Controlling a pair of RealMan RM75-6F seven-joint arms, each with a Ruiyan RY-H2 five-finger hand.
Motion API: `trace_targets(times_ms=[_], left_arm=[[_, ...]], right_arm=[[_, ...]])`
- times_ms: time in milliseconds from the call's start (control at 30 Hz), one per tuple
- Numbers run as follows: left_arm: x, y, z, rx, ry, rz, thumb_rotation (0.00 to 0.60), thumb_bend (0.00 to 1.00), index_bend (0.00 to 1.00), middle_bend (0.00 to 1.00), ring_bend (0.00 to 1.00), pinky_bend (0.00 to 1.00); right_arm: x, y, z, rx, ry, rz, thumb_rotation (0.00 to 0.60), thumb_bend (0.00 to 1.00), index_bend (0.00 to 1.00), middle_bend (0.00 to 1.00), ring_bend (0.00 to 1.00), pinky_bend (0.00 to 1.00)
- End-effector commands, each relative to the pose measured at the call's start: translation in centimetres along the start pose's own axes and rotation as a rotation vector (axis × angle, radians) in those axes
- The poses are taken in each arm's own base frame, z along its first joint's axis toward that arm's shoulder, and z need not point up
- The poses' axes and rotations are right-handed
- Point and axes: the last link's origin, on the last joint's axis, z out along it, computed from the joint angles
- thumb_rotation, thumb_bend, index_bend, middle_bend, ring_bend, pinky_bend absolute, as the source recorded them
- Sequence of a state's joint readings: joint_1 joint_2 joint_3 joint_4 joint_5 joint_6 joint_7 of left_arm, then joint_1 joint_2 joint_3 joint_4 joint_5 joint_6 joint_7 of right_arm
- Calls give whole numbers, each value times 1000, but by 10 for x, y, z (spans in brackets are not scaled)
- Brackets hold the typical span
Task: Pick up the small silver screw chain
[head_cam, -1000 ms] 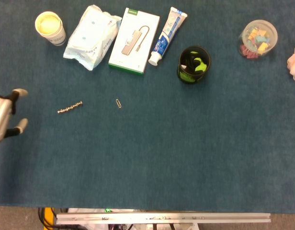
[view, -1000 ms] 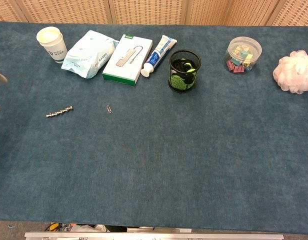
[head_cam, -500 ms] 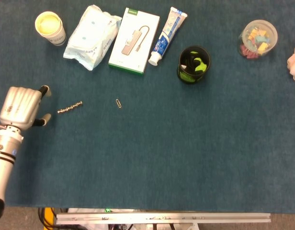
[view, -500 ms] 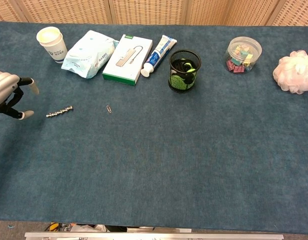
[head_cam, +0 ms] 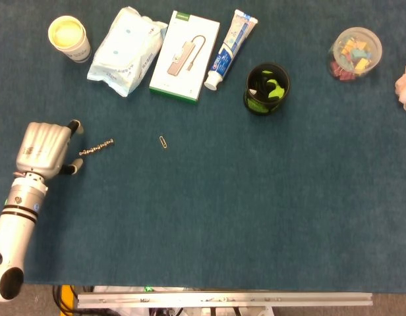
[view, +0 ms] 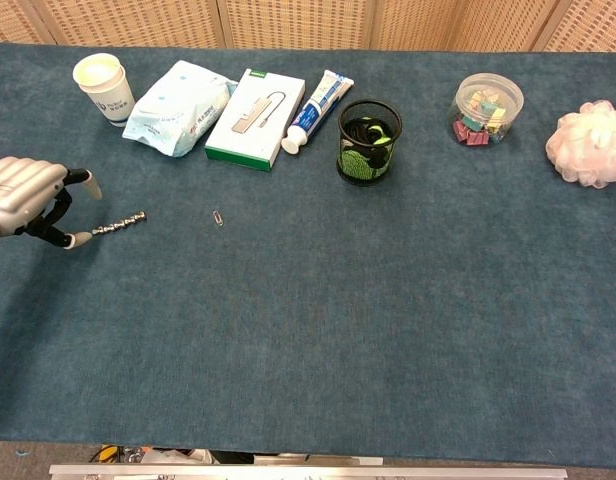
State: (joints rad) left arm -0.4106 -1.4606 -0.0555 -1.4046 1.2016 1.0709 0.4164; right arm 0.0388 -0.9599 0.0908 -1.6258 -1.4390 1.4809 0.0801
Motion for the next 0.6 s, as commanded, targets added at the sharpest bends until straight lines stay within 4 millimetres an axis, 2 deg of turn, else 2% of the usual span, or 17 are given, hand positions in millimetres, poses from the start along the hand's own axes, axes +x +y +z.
trace_targets(times_ms=[33, 333, 600], left_arm=[[-3, 2, 2, -1, -4, 3, 600, 210, 328, 826, 852, 947], [-12, 5, 10, 7, 2, -10, 600, 210, 278, 829, 859, 947], [-16, 6, 18, 15, 1, -4, 600, 210, 280, 830, 861, 947]], right_arm=[[0, 0, 0, 0, -1, 0, 600, 0, 120, 286, 128, 186], [0, 2, 0, -4, 2, 1, 600, 0, 120, 287, 129, 186], [1, 4, -3, -12, 7, 2, 600, 0, 120, 288, 133, 185]])
